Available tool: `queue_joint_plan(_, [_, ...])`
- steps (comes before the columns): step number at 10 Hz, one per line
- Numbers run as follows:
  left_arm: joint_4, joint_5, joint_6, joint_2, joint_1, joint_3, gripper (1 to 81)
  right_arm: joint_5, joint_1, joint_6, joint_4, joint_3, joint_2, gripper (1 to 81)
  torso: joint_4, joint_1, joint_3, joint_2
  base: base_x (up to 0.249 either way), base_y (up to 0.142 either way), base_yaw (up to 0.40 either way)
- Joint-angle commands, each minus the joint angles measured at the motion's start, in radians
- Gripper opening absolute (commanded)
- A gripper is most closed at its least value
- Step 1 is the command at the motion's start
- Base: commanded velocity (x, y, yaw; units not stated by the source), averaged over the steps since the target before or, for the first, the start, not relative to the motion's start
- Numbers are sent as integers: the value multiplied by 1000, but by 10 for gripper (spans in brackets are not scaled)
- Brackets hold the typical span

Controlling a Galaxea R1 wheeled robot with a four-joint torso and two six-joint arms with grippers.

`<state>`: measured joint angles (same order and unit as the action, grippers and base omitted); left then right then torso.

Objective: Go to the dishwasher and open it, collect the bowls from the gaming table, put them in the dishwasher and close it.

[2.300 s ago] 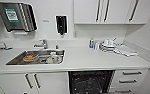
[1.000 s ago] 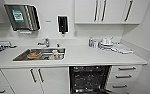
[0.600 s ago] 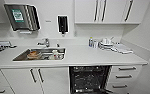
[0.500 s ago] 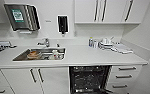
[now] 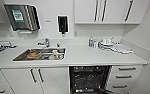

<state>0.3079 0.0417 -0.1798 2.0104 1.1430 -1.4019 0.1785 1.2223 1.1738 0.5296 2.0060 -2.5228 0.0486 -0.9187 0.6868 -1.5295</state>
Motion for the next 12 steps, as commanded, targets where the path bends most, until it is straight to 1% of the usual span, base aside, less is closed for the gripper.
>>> queue_joint_plan(1, [28,-98,14,165,126,-239,811,-83,19,-138,49,31,8,811,0,0,0,0,0,0,0])
queue_joint_plan(2, [28,-144,14,220,177,-311,811,-129,52,-184,58,39,3,811,0,0,0,0,0,0,0])
queue_joint_plan(3, [28,-161,16,261,212,-365,811,-158,81,-206,62,49,-4,811,0,0,0,0,0,0,0])
queue_joint_plan(5, [28,-164,16,356,269,-486,811,-239,134,-267,61,121,-30,811,0,0,0,0,0,0,0])
queue_joint_plan(6, [28,-171,16,406,295,-557,811,-267,159,-293,59,178,-59,811,0,0,0,0,0,0,0])
queue_joint_plan(8, [25,-190,14,507,341,-698,811,-307,207,-315,59,304,-133,811,0,0,0,0,0,0,0])
queue_joint_plan(9, [22,-194,14,567,361,-778,811,-346,233,-329,61,362,-170,811,0,0,0,0,0,0,0])
queue_joint_plan(10, [16,-194,13,617,375,-842,811,-367,256,-350,78,411,-201,811,0,0,0,0,0,0,0])
queue_joint_plan(12, [14,-192,6,690,386,-942,811,-367,271,-358,98,503,-257,811,0,0,0,0,0,0,0])
